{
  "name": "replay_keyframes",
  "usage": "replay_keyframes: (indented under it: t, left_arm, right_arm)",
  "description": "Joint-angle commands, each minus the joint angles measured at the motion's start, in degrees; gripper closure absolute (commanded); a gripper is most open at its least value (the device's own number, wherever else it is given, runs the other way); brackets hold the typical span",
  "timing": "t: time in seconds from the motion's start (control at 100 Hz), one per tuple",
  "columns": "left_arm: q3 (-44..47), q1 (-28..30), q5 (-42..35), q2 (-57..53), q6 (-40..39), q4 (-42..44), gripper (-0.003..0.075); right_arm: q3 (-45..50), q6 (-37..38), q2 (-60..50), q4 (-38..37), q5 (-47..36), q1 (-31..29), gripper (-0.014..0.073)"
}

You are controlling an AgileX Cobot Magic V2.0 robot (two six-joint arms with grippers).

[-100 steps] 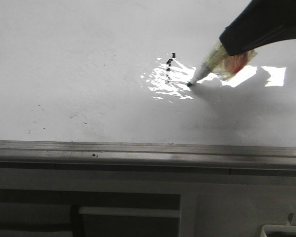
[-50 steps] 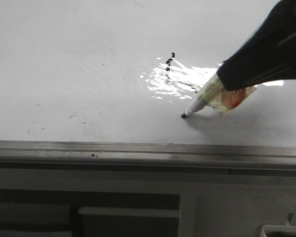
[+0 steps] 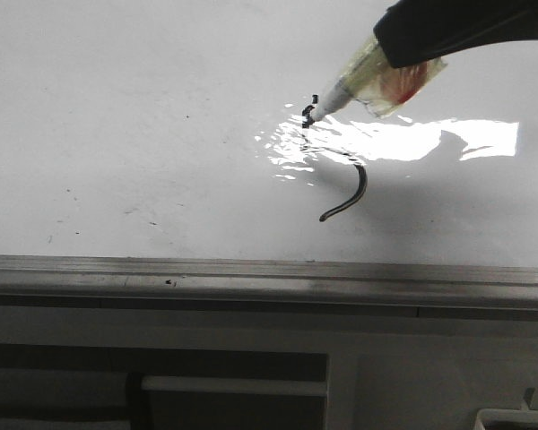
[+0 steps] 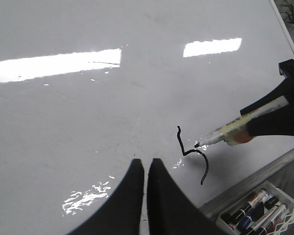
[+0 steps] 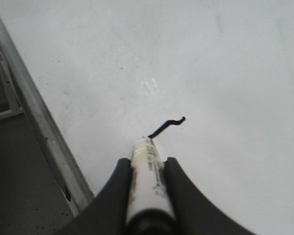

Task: Write number 5 on whiteboard

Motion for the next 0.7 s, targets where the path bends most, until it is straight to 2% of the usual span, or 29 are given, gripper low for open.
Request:
replay_keyframes:
  t: [0.0,0.3,0.69]
  left_arm:
    - [-1.6,0.1,-3.5,0.2,-0.4,-0.7,0.0741]
    - [-1.6,0.1,-3.5,0.5,-0.4,-0.7,0.0741]
    - [-1.6,0.1,-3.5,0.5,-0.3,-0.7,0.0741]
  right_arm:
    - [-2.0,-0.1,0.1,-0.5,-4.6,-2.3,0.0636]
    - [-2.0,-0.1,1.8,-0.2,-8.8,-2.8,0.0636]
    - [-2.0,-0.1,4.0,0.4,-9.6,-2.7,0.0636]
